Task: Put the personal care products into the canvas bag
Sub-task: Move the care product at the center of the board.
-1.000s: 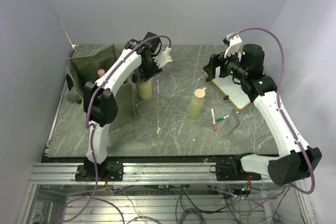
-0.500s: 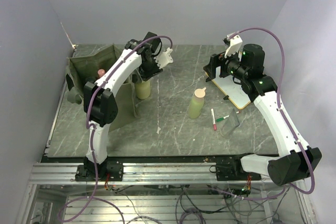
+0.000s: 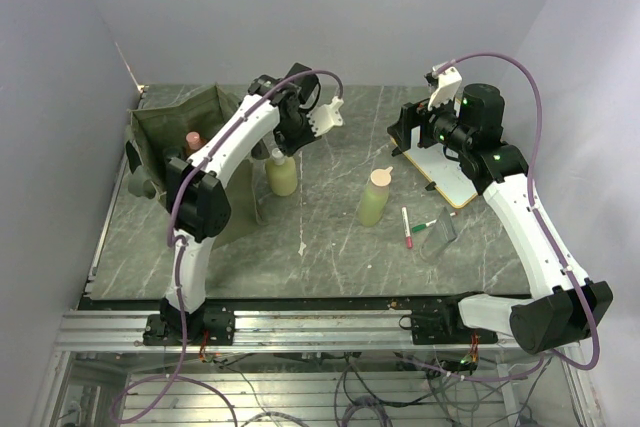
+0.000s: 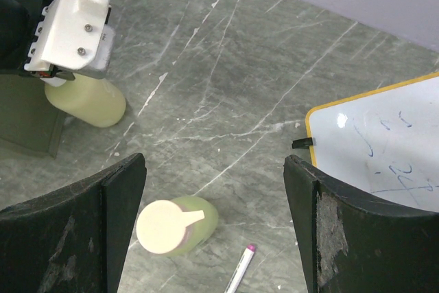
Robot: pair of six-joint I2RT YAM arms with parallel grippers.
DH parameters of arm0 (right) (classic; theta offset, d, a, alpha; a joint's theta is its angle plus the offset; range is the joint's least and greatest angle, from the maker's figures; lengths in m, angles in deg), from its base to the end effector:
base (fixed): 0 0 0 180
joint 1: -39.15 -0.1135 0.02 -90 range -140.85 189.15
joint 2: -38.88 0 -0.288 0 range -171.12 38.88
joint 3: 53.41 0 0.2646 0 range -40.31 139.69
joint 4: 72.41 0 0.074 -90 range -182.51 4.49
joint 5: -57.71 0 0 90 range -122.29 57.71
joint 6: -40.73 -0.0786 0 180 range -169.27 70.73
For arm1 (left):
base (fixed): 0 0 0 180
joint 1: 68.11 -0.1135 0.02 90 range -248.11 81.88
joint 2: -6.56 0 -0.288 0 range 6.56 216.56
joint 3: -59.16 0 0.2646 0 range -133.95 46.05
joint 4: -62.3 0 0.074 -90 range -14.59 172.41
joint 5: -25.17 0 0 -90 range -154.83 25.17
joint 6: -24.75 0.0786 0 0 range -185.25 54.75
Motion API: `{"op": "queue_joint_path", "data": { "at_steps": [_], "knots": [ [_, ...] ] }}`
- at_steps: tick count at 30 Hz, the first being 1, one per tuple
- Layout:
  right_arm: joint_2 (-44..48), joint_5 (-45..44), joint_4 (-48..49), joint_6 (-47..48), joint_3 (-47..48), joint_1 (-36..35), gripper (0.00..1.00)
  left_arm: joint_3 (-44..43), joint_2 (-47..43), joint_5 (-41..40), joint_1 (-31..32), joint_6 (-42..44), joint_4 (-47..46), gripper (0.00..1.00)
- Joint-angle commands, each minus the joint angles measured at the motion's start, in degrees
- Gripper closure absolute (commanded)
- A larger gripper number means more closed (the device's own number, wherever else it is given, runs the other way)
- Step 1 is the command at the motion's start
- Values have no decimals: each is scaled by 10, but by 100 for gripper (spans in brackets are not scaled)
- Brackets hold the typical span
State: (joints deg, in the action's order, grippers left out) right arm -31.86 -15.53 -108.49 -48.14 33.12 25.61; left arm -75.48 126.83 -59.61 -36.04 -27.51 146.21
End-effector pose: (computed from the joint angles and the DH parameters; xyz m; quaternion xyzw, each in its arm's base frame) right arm 0.3054 0.0969 0.4056 -0.1863 0.7946 0.1800 0.5492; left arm 0.3985 -0.2581 0.2852 0.5692 0.8016 -0.0360 0.1794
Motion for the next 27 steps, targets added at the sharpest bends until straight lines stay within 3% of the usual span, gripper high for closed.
{"op": "queue_joint_path", "data": {
  "at_steps": [1,14,27],
  "knots": [
    [9,-1,12,5,-4,6,18,-48,-1,36,8,-7,4,93],
    [15,-6,11,7,-8,9,18,-71,16,51,61,-5,32,92],
    [13,-5,12,7,-8,13,18,-95,34,35,93,-12,28,83]
  ]
}}
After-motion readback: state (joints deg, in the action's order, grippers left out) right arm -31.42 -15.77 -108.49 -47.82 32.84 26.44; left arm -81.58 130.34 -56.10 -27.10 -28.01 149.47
